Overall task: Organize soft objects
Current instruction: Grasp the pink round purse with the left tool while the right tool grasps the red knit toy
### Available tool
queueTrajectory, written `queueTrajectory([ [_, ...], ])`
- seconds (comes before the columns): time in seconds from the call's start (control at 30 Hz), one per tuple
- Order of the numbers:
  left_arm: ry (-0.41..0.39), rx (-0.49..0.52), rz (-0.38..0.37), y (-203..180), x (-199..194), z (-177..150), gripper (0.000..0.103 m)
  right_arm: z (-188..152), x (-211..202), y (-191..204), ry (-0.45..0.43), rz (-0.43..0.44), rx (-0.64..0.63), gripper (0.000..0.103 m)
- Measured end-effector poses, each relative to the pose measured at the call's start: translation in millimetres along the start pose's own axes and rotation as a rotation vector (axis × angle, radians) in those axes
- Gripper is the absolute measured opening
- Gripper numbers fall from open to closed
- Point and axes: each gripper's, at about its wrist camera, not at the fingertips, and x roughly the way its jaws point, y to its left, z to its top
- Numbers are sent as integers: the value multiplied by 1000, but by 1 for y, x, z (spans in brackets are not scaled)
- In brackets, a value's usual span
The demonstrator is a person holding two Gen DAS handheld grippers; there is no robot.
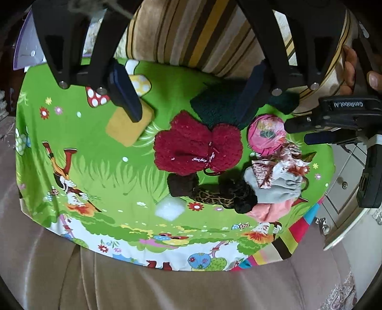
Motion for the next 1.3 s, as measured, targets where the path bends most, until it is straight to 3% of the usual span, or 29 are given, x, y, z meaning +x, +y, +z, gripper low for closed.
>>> queueTrajectory([
  [0.2, 84, 7, 36, -7, 31, 9, 79, 11, 26, 7, 25, 24, -76, 88],
  [0.5, 120, 25, 84, -17, 57, 20, 79, 33, 63, 11, 63, 62, -107, 89],
  [0.7, 85, 87, 143, -36, 70, 25, 77, 38, 85, 20, 83, 93, -113, 95],
  [0.83, 72, 89, 137, -41, 72, 27, 74, 39, 93, 19, 96, 116, -103, 95],
  [0.9, 67, 88, 128, -41, 71, 25, 73, 37, 95, 18, 103, 154, -92, 78],
  [1.3, 6, 73, 72, -25, 38, 15, 72, 31, 68, 10, 61, 211, -16, 32],
])
